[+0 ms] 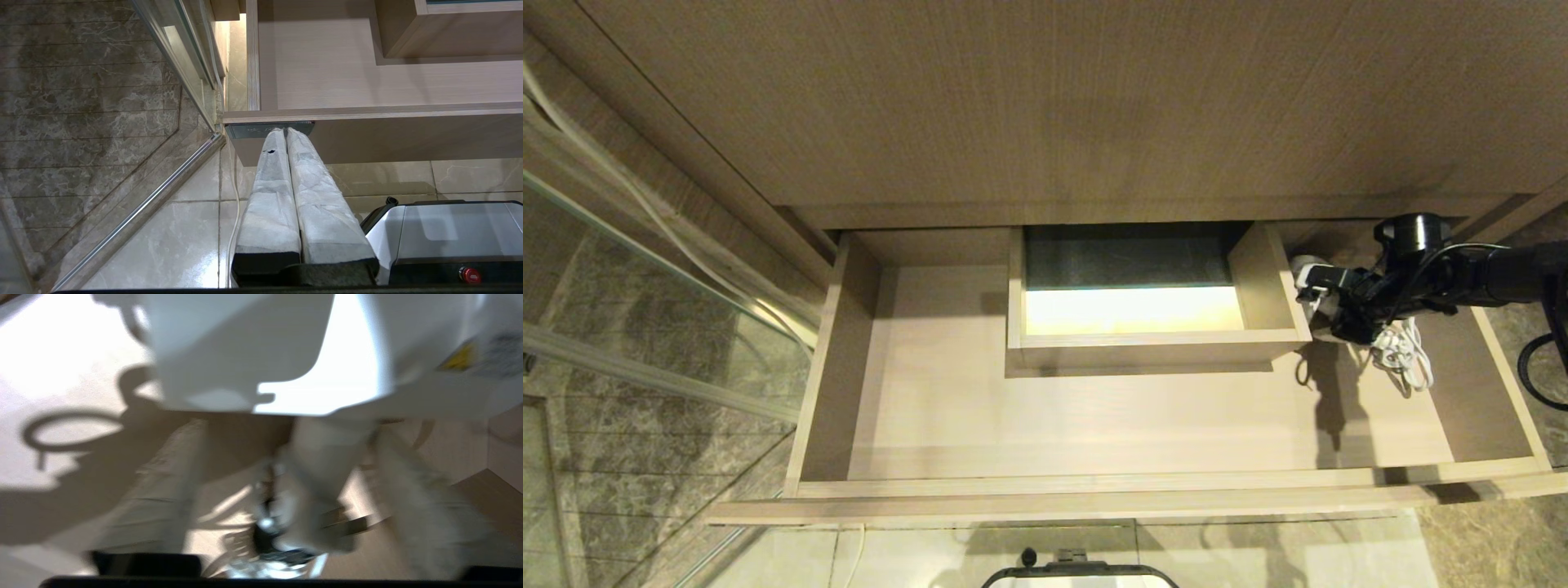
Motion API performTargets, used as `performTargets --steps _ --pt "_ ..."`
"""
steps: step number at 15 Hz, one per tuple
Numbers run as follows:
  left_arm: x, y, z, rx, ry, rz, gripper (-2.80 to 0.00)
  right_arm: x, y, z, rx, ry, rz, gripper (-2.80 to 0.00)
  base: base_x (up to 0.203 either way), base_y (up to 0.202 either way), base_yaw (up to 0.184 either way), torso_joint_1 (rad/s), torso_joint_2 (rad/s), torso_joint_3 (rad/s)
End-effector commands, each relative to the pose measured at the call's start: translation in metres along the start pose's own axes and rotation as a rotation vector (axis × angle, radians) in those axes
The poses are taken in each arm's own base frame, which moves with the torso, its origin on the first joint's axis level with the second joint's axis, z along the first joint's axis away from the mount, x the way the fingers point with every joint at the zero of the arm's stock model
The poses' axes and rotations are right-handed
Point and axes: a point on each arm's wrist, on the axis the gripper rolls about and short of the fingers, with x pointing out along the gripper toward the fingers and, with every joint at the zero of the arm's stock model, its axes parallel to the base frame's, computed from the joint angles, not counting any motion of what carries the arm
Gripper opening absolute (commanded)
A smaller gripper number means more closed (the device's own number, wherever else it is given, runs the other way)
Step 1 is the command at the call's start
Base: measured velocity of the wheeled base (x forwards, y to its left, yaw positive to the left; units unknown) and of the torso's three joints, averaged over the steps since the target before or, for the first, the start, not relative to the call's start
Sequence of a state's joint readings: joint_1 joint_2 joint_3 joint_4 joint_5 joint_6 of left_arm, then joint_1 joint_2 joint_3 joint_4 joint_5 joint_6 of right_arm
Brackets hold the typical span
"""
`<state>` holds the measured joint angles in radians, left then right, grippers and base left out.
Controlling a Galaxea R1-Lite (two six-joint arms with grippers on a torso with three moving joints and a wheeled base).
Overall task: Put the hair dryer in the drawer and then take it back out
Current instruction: Take the hairdryer out
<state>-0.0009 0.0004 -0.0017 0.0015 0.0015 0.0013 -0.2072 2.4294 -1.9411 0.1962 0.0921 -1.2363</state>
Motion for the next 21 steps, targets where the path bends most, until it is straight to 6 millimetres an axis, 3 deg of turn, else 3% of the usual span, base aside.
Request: performTargets --steps 1,8,21 --pt "0.0 0.0 0.0 0.0 0.0 0.001 -2.8 0.003 0.002 -0.001 -0.005 0.0 0.009 -2.8 0.0 0.0 0.0 0.0 0.0 0.0" --pt "0.0 0.0 0.0 0.0 0.0 0.0 -2.8 -0.006 -0.003 0.002 -0.016 -0.004 -0.001 -2.8 0.0 0.0 0.0 0.0 0.0 0.0" --pt "0.0 0.0 0.0 0.0 0.002 0.0 -2.8 -0.048 -0.028 0.011 -0.022 -0.012 -0.093 -2.8 0.0 0.0 0.0 0.0 0.0 0.0"
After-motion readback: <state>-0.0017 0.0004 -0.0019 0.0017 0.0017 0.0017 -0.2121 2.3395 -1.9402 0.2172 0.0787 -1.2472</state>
